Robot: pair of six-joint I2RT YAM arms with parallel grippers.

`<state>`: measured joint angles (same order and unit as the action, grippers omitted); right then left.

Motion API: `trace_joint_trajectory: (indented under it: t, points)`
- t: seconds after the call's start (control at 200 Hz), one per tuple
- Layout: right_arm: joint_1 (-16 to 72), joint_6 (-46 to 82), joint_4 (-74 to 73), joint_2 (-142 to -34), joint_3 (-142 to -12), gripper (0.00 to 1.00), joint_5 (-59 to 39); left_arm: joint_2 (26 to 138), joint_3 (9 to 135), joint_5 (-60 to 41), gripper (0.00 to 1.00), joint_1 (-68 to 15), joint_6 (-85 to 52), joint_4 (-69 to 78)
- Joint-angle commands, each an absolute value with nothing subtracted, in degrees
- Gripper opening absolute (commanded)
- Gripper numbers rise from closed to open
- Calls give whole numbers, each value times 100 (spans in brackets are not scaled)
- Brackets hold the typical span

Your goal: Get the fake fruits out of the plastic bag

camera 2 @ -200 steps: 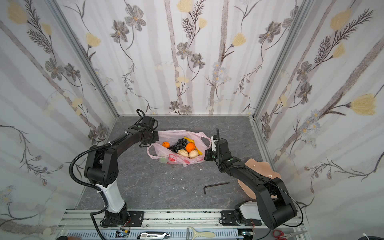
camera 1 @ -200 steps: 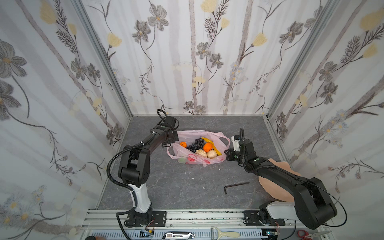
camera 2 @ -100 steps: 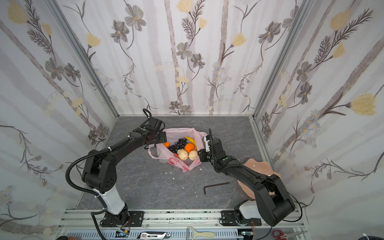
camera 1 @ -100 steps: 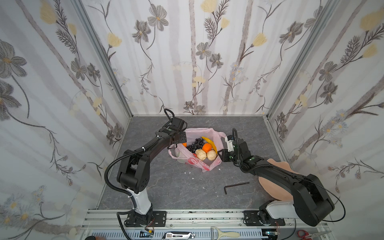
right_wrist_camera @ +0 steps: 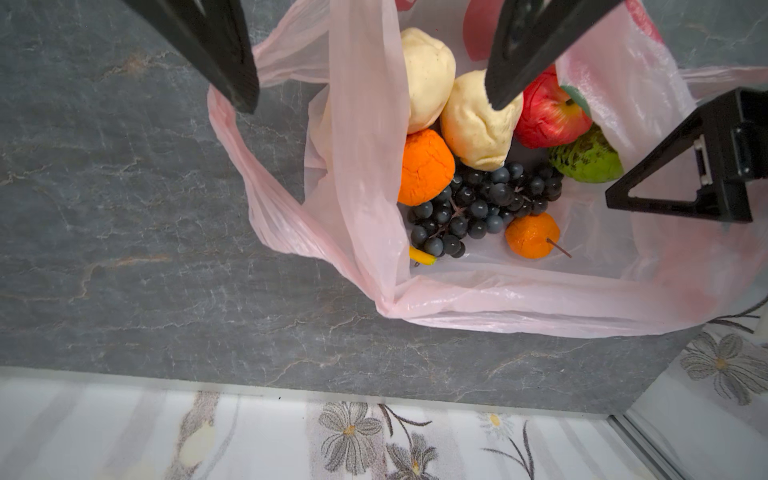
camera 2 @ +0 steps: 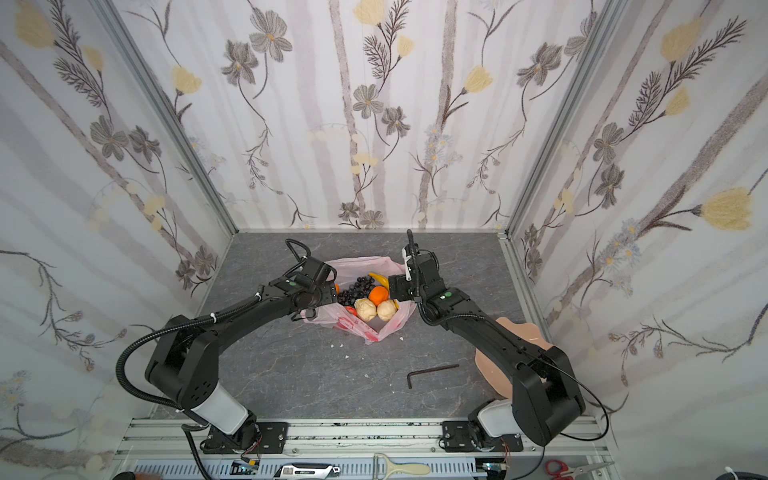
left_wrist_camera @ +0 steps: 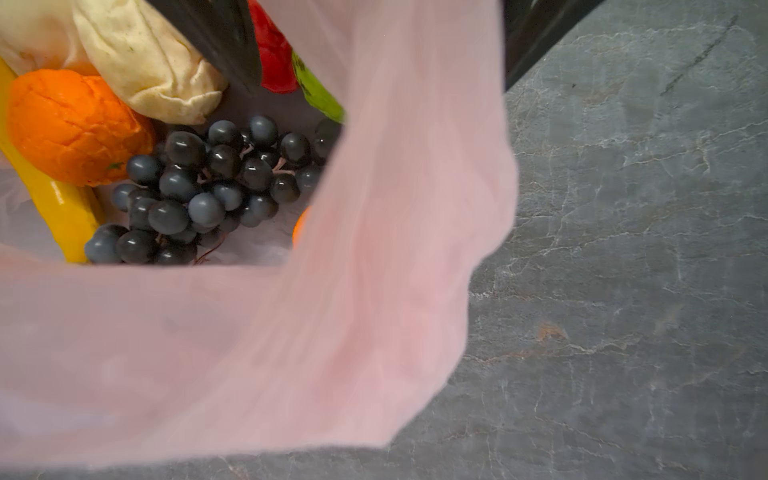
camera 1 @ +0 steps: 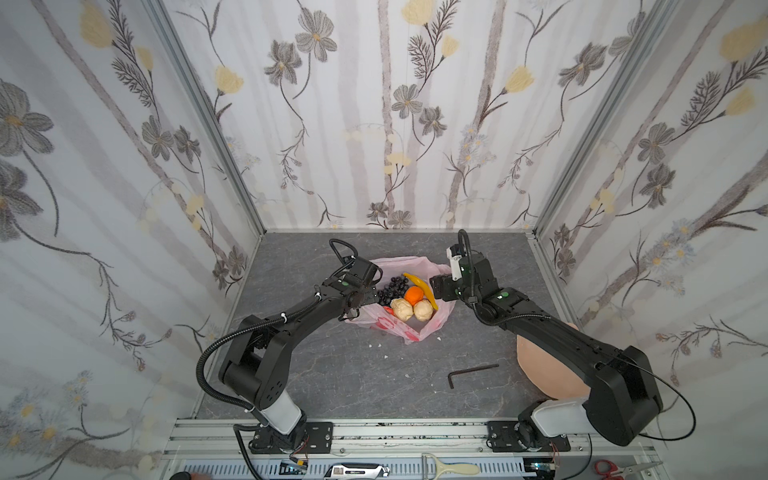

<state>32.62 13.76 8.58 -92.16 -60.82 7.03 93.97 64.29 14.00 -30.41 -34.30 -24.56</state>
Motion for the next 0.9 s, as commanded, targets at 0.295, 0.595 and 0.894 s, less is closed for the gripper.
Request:
trace_joint_trajectory:
  t: [0.295, 0.595, 0.894]
  points:
    - [3258, 798, 1474, -11022, -7593, 58, 1293, 9342, 5879, 1248, 33, -2826, -3251, -1843]
    - [2378, 1293, 890, -11679, -7739, 21, -751, 8746, 4791, 842, 7, -1846, -3063, -1152]
    - [2413, 1674, 889, -12353, -8809, 7, -1388, 8658, 4914, 563, 0, -1500, -3098, -1004]
